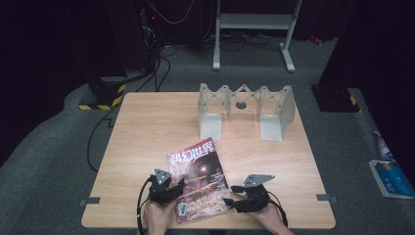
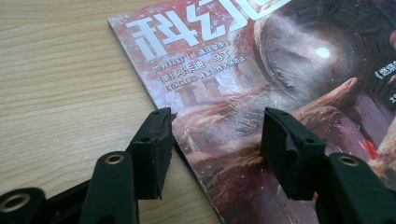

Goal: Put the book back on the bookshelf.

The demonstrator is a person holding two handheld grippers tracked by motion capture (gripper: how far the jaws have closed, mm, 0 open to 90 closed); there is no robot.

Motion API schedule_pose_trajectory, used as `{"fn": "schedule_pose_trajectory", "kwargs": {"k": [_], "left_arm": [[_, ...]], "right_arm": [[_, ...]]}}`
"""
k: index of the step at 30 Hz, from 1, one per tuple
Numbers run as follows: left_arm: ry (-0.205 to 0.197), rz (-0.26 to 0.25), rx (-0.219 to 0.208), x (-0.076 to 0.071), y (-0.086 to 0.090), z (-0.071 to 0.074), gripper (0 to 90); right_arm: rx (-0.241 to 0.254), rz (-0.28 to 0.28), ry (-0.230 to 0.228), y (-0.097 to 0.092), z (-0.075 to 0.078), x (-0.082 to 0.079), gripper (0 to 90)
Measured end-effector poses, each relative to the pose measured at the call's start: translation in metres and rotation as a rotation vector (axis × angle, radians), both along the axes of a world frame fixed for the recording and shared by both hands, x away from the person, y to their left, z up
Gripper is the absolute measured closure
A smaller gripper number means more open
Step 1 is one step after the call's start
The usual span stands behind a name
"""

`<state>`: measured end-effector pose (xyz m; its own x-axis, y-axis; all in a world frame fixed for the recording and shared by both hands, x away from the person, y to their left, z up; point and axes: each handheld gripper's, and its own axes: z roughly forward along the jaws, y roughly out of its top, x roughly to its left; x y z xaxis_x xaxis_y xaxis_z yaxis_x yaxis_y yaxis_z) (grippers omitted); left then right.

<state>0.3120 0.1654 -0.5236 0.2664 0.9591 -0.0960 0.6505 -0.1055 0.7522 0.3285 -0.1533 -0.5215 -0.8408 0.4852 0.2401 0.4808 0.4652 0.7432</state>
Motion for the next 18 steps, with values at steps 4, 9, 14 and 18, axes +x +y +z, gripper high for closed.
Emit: {"fn": "schedule_pose_trajectory", "kwargs": {"k": [4, 9, 14, 18], "left_arm": [[0.003, -0.011, -0.001, 0.001, -0.004, 0.000, 43.3], [0.010, -0.029, -0.002, 0.003, -0.012, 0.001, 43.3], [0.009, -0.043, 0.002, 0.006, -0.020, 0.001, 43.3], [0.009, -0.051, -0.003, 0.007, -0.026, 0.001, 43.2]], "right_arm": [[-0.017, -0.032, 0.001, -0.005, -0.001, 0.003, 40.6], [-0.028, -0.067, -0.002, -0.011, -0.002, 0.006, 42.5], [-0.037, -0.094, -0.016, -0.016, -0.002, 0.008, 44.9], [-0.041, -0.108, -0.019, -0.020, -0.002, 0.009, 46.2]]}}
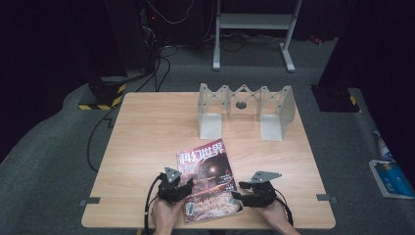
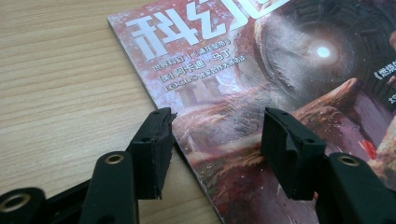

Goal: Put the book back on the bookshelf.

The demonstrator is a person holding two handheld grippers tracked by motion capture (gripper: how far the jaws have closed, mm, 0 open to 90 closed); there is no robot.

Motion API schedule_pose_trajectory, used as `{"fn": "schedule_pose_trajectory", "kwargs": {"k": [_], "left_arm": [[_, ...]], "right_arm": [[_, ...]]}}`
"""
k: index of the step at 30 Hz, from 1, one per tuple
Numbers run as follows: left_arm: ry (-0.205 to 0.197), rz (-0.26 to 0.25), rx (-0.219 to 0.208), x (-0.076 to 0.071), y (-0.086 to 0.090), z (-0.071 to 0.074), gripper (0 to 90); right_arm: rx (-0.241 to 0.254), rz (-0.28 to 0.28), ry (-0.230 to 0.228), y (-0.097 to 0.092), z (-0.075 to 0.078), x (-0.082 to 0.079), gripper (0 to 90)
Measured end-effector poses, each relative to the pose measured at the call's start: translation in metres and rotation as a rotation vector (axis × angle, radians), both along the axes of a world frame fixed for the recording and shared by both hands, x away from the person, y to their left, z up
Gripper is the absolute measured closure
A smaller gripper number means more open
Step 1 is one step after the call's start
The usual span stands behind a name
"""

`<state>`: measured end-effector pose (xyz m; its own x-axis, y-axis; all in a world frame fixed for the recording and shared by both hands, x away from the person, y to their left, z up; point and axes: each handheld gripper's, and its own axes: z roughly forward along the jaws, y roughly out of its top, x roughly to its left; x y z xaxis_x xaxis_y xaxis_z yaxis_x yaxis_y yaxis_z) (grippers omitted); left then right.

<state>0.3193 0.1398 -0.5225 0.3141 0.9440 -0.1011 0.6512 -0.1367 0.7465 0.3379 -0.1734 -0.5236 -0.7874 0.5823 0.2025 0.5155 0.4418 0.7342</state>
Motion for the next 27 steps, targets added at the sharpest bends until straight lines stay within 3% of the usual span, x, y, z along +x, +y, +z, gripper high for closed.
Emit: {"fn": "schedule_pose_trajectory", "kwargs": {"k": [15, 27], "left_arm": [[-0.007, -0.048, -0.005, 0.007, -0.024, 0.000, 42.7], [0.010, -0.110, 0.019, 0.023, -0.053, 0.002, 42.6]], "right_arm": [[0.008, -0.035, -0.001, -0.024, 0.000, 0.005, 50.4], [-0.003, -0.087, -0.016, -0.045, 0.000, 0.009, 53.8]]}}
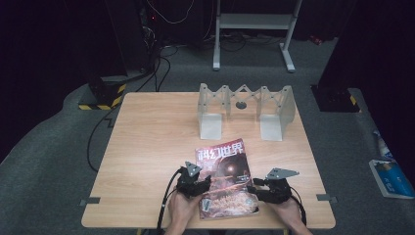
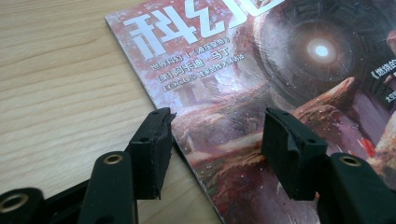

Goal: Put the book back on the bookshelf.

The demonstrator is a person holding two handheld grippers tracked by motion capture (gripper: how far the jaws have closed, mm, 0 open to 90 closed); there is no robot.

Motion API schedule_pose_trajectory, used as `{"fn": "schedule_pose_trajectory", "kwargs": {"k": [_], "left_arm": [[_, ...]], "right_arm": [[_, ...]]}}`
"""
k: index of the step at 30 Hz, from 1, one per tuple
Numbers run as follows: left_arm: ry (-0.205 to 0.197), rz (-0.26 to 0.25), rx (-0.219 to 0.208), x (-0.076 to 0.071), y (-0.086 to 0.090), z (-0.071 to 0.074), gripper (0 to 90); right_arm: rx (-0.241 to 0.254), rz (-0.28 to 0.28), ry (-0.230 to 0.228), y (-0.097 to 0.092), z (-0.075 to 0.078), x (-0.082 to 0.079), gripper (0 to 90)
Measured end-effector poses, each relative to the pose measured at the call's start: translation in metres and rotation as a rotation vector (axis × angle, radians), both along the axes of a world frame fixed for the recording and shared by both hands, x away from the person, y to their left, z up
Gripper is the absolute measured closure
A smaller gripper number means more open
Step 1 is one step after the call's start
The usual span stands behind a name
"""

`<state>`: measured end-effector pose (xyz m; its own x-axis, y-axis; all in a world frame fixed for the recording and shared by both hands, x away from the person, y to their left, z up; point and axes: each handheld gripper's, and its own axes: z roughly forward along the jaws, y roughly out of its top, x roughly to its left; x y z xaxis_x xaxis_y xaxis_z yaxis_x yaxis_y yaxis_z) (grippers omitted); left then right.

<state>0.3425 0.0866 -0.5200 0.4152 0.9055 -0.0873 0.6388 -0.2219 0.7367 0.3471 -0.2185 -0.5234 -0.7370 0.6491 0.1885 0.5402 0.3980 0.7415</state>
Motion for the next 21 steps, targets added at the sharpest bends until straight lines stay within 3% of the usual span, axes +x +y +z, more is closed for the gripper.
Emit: {"fn": "schedule_pose_trajectory", "kwargs": {"k": [6, 16, 21], "left_arm": [[0.005, -0.028, -0.001, 0.008, -0.016, 0.001, 42.6], [0.006, -0.059, -0.001, 0.022, -0.038, 0.001, 42.4], [-0.015, -0.078, -0.014, 0.027, -0.047, -0.001, 42.0]], "right_arm": [[-0.006, -0.036, -0.016, -0.010, 0.000, 0.003, 54.9], [0.019, -0.100, -0.004, -0.031, -0.002, 0.011, 56.1], [0.021, -0.131, -0.006, -0.040, -0.002, 0.014, 56.3]]}}
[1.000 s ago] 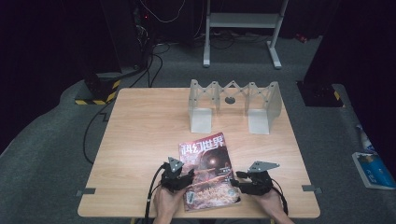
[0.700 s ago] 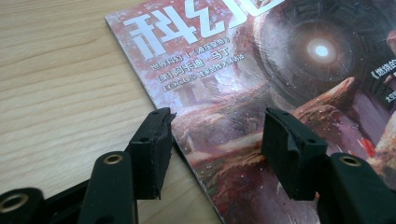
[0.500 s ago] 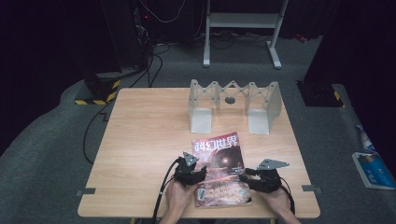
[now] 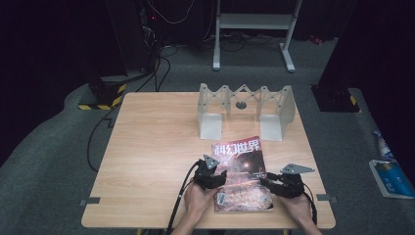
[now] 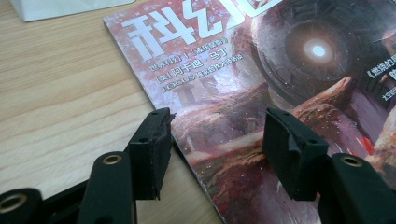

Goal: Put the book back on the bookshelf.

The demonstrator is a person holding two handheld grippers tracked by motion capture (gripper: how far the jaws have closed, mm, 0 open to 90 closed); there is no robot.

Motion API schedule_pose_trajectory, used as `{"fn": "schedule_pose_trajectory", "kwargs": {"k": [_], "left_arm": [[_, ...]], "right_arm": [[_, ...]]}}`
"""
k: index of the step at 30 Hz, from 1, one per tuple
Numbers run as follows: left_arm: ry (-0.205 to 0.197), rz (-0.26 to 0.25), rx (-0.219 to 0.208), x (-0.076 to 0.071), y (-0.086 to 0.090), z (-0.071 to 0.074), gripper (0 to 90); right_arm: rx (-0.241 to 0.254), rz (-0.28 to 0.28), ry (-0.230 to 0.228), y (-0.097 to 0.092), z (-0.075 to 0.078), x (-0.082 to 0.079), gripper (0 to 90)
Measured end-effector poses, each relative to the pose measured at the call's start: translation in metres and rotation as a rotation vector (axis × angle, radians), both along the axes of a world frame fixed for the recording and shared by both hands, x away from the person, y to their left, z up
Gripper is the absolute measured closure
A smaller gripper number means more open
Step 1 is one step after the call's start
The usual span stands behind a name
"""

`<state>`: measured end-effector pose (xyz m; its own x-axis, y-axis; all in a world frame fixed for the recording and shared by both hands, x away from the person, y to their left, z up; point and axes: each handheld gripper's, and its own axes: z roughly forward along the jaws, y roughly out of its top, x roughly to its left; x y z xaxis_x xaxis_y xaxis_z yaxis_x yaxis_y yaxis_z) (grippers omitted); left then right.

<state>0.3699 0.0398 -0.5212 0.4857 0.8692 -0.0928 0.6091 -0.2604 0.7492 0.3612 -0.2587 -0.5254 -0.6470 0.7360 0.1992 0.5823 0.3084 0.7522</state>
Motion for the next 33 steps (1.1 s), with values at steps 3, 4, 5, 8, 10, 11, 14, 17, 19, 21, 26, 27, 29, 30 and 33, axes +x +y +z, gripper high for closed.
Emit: {"fn": "schedule_pose_trajectory", "kwargs": {"k": [3, 4, 5, 8, 10, 11, 14, 17, 19, 21, 26, 27, 29, 30, 33], "left_arm": [[0.003, -0.013, 0.006, 0.005, -0.005, 0.001, 41.9], [0.005, -0.025, 0.008, 0.007, -0.006, 0.001, 41.9], [0.007, -0.027, 0.007, 0.008, -0.008, 0.001, 41.9], [0.004, -0.043, 0.002, 0.011, -0.009, 0.001, 41.9], [0.000, -0.072, -0.009, 0.014, -0.005, -0.001, 40.9], [0.003, -0.076, -0.026, 0.016, -0.004, -0.002, 39.7], [-0.024, -0.090, -0.021, 0.016, -0.004, -0.004, 37.9], [-0.042, -0.106, -0.023, 0.019, -0.002, -0.006, 34.8], [-0.049, -0.106, -0.042, 0.019, -0.001, -0.008, 33.6], [-0.062, -0.102, -0.046, 0.019, -0.003, -0.009, 33.3], [-0.063, -0.101, -0.049, 0.019, -0.003, -0.010, 32.8], [-0.063, -0.100, -0.051, 0.019, -0.003, -0.010, 32.8], [-0.067, -0.102, -0.049, 0.018, -0.002, -0.010, 32.8], [-0.068, -0.103, -0.048, 0.018, -0.002, -0.010, 32.9], [-0.069, -0.106, -0.049, 0.018, -0.002, -0.010, 32.9]], "right_arm": [[-0.018, -0.009, -0.010, -0.004, 0.001, 0.001, 54.2], [-0.029, -0.016, -0.008, -0.004, 0.002, 0.001, 52.8], [-0.037, -0.019, -0.010, -0.005, 0.002, 0.002, 51.4], [-0.047, -0.025, -0.008, -0.008, 0.003, 0.003, 49.5], [-0.050, -0.021, -0.005, -0.009, 0.003, 0.004, 49.3], [-0.050, -0.019, -0.006, -0.009, 0.004, 0.004, 49.3], [-0.055, -0.011, -0.018, -0.009, 0.005, 0.005, 50.0], [-0.041, -0.043, -0.039, -0.012, 0.008, 0.009, 52.2], [-0.022, -0.068, -0.038, -0.016, 0.012, 0.012, 52.2], [-0.014, -0.090, -0.032, -0.018, 0.013, 0.015, 51.7], [0.011, -0.117, -0.003, -0.020, 0.015, 0.023, 50.9], [0.010, -0.117, -0.006, -0.019, 0.015, 0.025, 51.1], [0.021, -0.125, -0.014, -0.018, 0.015, 0.028, 51.4], [0.026, -0.132, -0.010, -0.017, 0.014, 0.029, 51.5], [0.016, -0.139, 0.008, -0.015, 0.015, 0.035, 51.4]]}}
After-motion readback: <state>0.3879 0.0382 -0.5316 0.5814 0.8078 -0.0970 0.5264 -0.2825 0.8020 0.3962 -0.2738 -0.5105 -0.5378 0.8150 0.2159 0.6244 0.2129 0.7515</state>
